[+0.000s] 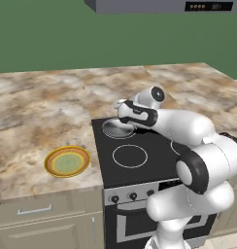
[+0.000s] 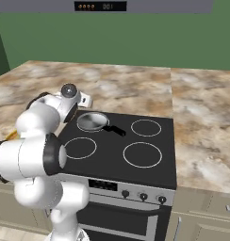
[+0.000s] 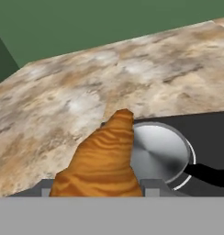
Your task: Pick the croissant and place it on the pan. Then turn on the stove to warm the croissant.
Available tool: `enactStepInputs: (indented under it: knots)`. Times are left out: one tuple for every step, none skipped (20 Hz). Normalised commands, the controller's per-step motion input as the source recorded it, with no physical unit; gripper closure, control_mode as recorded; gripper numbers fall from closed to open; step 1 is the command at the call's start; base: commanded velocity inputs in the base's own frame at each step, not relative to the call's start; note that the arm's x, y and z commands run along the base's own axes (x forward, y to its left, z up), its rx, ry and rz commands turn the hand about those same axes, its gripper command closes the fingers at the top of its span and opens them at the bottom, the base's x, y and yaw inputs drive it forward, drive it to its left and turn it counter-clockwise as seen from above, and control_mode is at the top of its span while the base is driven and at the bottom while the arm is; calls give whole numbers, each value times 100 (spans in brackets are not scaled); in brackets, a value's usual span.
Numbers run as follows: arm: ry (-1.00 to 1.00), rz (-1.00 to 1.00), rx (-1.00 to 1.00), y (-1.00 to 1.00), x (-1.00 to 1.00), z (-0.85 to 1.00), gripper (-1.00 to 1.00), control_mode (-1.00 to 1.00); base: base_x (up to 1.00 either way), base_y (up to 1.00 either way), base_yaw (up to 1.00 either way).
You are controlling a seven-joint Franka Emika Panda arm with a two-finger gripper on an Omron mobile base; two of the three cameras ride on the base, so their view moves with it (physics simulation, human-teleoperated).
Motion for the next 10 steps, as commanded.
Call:
enactStepInputs:
  knots:
    - [17,-3,0,0,21,-1,100,-100,0,0,0]
    - [17,-3,0,0,23,-1,100,-100,0,0,0]
    - [17,-3,0,-1,24,-1,100,-100,0,0,0]
    - [16,-3,0,0,21,-1,100,-100,0,0,0]
    - [16,-3,0,0,23,-4,100,-100,0,0,0]
    - [15,-3,0,0,21,-7,100,-100,0,0,0]
    - [13,-3,0,0,20,-9,100,-100,0,0,0]
    - [11,-2,0,-2,16,-12,100,-100,0,0,0]
    - [9,-2,0,-5,15,-13,100,-100,0,0,0]
    - [7,-2,0,-7,14,-14,100,-100,0,0,0]
